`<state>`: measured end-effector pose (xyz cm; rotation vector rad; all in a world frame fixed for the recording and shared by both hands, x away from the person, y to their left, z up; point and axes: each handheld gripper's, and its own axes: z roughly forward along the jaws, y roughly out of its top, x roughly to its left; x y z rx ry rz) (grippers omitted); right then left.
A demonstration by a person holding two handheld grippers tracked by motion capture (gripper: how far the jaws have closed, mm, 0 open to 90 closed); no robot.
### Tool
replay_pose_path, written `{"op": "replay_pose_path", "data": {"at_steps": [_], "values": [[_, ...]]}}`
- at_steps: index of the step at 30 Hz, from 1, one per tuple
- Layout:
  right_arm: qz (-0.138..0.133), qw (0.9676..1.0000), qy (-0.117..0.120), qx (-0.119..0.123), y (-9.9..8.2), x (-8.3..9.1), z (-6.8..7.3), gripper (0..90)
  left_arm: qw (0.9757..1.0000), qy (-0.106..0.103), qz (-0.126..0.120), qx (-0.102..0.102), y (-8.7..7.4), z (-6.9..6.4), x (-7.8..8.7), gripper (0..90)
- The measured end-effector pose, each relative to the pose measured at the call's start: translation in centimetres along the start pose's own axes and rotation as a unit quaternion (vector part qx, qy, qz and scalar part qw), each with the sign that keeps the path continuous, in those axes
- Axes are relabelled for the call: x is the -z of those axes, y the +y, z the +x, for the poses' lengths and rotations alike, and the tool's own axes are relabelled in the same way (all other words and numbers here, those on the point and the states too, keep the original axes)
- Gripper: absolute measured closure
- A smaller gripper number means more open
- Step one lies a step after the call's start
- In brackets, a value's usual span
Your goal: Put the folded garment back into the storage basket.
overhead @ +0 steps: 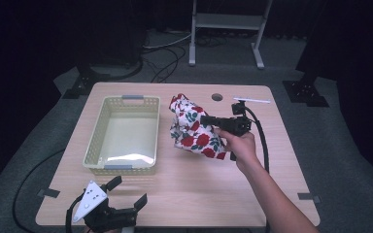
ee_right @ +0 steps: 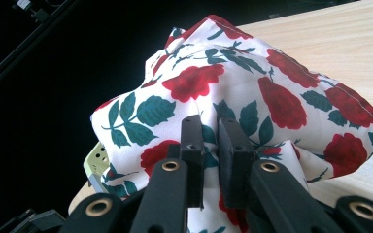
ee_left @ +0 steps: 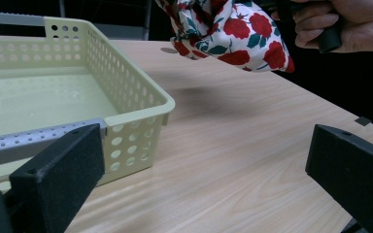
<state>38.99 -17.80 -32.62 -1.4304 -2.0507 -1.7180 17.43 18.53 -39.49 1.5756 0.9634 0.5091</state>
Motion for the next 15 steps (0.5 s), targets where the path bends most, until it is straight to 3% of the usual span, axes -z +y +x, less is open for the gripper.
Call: {"op": "replay_pose_path", "data": {"at_steps": [15], "values": [[0.006,1.0,0.004,0.0,0.01,-0.82,0.28,82.0,1.0,0.0,-0.001,0.001,0.02,-0.06,0.02,0.0]]}}
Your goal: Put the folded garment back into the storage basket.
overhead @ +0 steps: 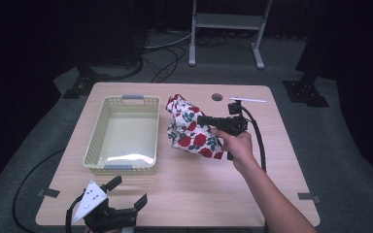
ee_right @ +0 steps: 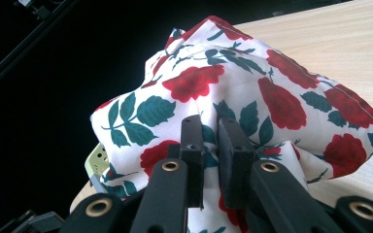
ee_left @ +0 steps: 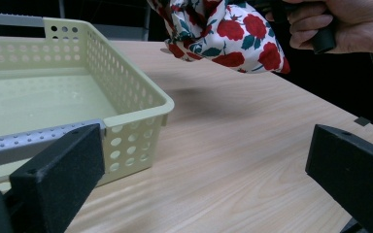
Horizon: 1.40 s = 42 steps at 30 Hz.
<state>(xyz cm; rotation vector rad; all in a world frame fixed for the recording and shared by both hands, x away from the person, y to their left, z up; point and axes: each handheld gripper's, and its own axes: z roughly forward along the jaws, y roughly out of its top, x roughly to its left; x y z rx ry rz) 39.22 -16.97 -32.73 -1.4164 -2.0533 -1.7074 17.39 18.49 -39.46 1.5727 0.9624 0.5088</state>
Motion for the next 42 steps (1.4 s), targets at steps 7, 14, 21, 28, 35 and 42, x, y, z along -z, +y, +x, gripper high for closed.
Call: {"op": "replay_pose_path", "data": {"at_steps": [7,14,21,28,35,42], "values": [[0.0,1.0,0.0,0.001,0.0,-0.2,0.0,82.0,1.0,-0.001,0.0,0.0,0.0,0.0,0.0,0.0],[0.005,1.0,0.002,0.0,0.0,-0.7,0.1,82.0,1.0,0.0,0.0,0.001,0.0,0.1,0.0,0.0],[0.005,1.0,0.004,0.001,0.0,-1.0,0.1,82.0,1.0,0.0,0.001,0.0,0.0,0.0,0.0,0.0],[0.01,0.9999,0.007,0.005,0.2,-1.5,0.4,82.0,1.0,0.0,0.002,0.0,0.0,0.0,0.0,0.0],[0.012,0.9998,0.011,0.01,0.5,-2.0,0.9,81.9,1.0,-0.001,0.001,0.001,0.0,0.0,0.0,0.0],[0.014,0.9997,0.014,0.015,0.8,-2.4,1.3,82.0,1.0,-0.001,0.0,0.001,0.0,0.0,0.0,0.0]]}}
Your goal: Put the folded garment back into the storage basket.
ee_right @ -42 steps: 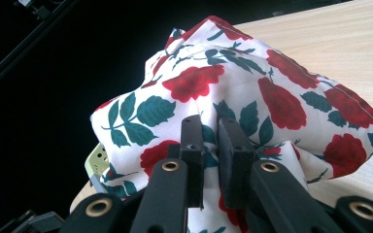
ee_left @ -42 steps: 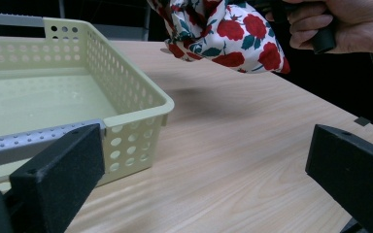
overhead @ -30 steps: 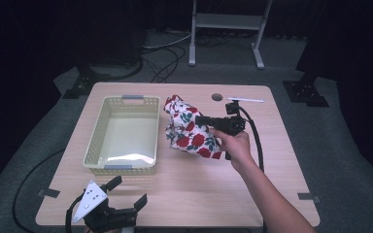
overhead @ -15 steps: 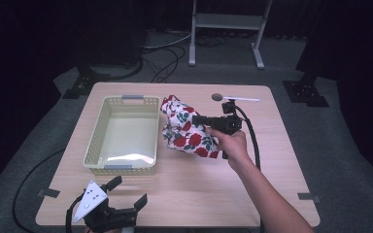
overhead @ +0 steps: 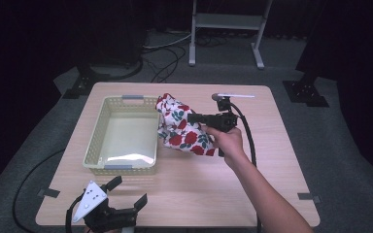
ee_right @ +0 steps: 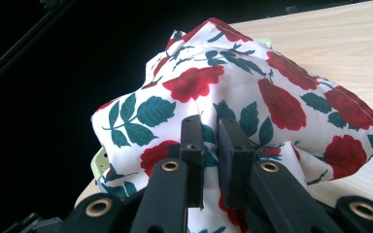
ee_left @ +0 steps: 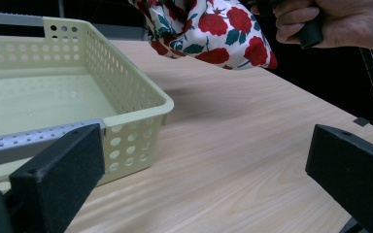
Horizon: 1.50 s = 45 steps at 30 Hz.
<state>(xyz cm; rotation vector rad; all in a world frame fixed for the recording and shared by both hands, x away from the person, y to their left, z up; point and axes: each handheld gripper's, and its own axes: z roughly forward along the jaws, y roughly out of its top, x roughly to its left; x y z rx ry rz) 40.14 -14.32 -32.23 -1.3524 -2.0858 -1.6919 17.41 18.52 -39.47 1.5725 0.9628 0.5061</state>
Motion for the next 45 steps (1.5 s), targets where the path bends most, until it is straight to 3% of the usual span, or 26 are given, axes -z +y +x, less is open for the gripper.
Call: {"op": "replay_pose_path", "data": {"at_steps": [45], "values": [[0.017,0.9986,0.043,0.025,2.6,-5.7,3.1,82.0,1.0,-0.001,0.0,-0.001,0.0,0.1,0.1,0.0]]}}
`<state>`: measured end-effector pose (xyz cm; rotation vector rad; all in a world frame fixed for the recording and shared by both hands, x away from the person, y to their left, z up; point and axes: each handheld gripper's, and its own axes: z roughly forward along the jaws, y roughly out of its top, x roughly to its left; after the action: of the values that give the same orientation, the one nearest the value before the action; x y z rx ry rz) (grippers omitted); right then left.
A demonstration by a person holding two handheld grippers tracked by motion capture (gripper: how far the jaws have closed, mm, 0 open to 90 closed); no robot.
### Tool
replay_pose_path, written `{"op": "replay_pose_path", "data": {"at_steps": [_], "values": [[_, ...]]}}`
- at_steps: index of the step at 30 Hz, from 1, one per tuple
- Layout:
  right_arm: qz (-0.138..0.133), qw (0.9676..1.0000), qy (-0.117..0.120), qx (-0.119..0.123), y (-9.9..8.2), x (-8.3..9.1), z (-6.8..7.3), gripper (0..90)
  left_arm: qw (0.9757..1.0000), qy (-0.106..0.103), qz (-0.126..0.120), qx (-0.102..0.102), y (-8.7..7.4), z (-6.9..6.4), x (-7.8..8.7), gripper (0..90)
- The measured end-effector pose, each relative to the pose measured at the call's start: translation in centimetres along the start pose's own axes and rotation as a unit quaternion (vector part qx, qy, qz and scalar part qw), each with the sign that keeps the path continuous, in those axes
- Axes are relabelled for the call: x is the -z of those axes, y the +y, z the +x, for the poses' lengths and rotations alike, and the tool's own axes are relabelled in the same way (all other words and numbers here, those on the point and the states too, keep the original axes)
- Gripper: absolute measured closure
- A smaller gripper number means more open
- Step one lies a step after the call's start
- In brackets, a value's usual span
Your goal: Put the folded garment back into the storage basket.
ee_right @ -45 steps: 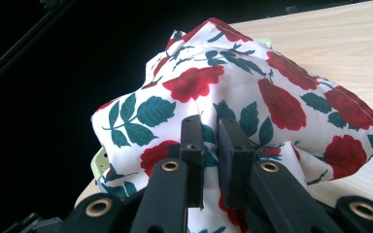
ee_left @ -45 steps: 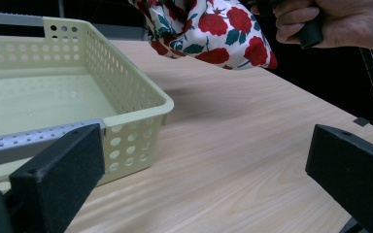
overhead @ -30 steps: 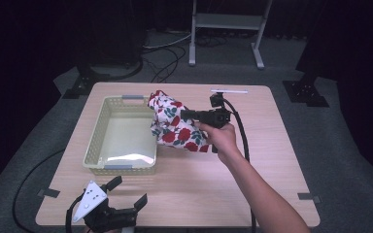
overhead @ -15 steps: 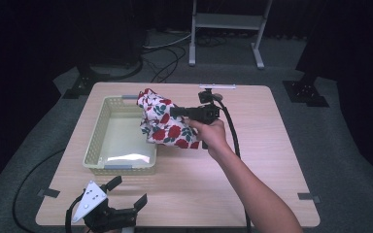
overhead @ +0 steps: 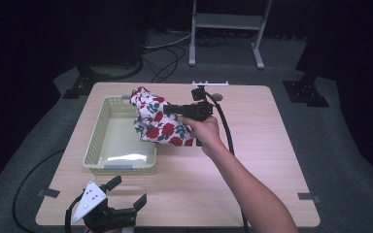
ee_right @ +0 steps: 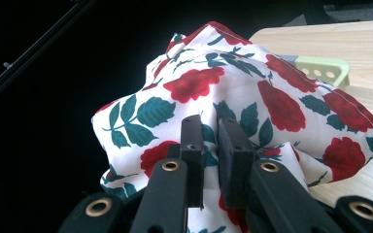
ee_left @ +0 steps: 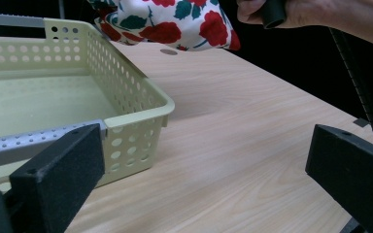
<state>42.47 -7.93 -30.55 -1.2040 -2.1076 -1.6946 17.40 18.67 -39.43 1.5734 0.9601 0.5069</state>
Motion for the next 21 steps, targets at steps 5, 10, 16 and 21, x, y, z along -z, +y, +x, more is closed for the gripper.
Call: {"op": "replay_pose_path", "data": {"at_steps": [5,10,16,21], "values": [[0.0,1.0,0.004,-0.001,0.3,-0.6,0.2,82.0,1.0,0.0,-0.001,0.001,0.0,0.0,0.0,0.0],[0.006,1.0,0.002,-0.002,0.4,-1.3,0.4,82.0,1.0,0.0,-0.001,0.001,0.0,0.0,0.0,0.0],[0.009,0.9999,0.006,0.001,0.7,-2.1,1.0,82.0,1.0,-0.001,0.0,0.0,0.0,-0.1,-0.1,0.0],[0.012,0.9998,0.014,0.005,0.9,-3.1,1.6,82.0,1.0,0.0,-0.002,0.0,0.0,-0.1,0.0,0.0]]}}
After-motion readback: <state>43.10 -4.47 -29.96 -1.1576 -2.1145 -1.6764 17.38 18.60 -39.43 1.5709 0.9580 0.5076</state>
